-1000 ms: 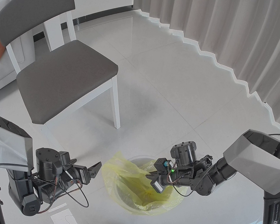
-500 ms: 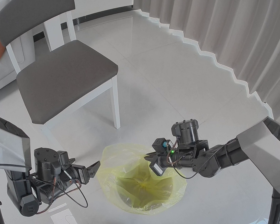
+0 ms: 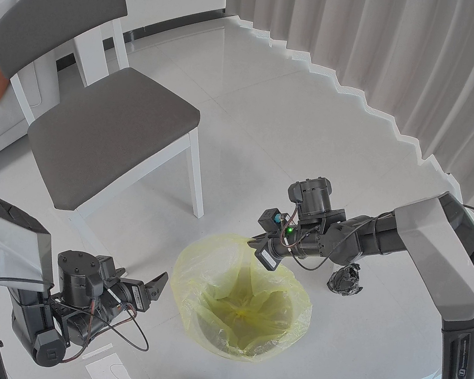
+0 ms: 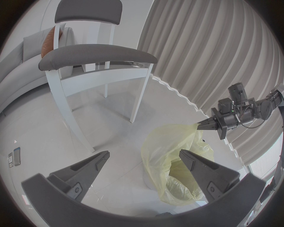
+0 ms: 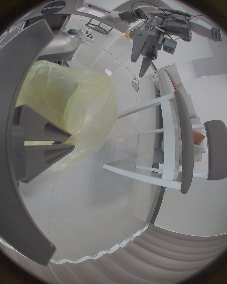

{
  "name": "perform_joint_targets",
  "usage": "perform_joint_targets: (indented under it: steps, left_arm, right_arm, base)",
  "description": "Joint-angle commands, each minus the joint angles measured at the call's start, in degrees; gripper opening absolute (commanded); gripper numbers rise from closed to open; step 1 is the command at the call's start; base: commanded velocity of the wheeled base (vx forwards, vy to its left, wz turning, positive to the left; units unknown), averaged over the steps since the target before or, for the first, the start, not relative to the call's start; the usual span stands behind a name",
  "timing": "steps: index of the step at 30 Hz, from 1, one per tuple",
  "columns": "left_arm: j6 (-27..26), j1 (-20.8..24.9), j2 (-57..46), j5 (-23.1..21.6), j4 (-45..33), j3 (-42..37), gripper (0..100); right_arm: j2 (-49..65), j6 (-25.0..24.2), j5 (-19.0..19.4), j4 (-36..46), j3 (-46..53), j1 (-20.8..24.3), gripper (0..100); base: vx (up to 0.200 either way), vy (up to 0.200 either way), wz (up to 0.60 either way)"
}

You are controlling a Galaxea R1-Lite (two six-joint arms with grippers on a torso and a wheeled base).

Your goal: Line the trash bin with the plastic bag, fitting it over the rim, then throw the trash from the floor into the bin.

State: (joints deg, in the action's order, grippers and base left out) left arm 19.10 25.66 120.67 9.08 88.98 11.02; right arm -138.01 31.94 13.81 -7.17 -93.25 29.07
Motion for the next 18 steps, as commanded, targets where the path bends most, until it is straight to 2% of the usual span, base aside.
perform_joint_targets:
  steps: [1,18]
  left_arm:
    - [0.1,0.2,0.4,0.2,1.0,0.0,100]
    - [1.5,0.1,0.3,0.2,1.0,-1.4,100]
  right_arm:
    - [-6.8,0.0,0.0,4.0,-8.0,-1.0,0]
    - [-10.2,-0.2,-1.4,5.1,-10.5,-1.1,0]
  base:
    - [0.0,0.0,0.0]
    - [0.0,0.0,0.0]
